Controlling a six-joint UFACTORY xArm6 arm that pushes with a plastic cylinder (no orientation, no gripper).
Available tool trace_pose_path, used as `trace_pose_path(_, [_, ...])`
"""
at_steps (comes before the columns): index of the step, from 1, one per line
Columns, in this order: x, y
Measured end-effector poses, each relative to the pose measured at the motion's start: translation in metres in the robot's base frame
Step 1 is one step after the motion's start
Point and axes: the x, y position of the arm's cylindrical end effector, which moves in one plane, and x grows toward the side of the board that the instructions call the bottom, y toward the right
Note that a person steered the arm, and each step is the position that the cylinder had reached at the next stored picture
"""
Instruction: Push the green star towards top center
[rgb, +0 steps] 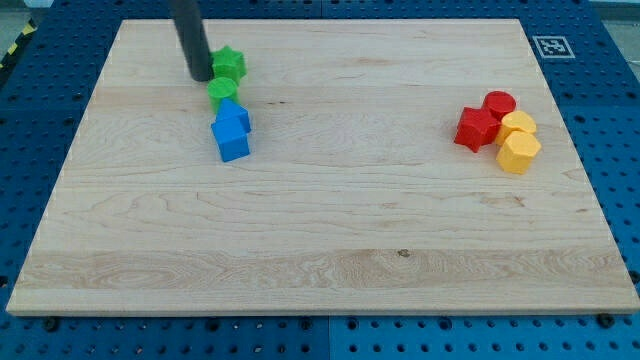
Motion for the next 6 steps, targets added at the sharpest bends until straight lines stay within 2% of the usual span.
trace_pose_path(2, [-0.028,0.070])
trace_pose_path(4, [-0.030,0.077])
trace_pose_path(6, [-0.030,0.134])
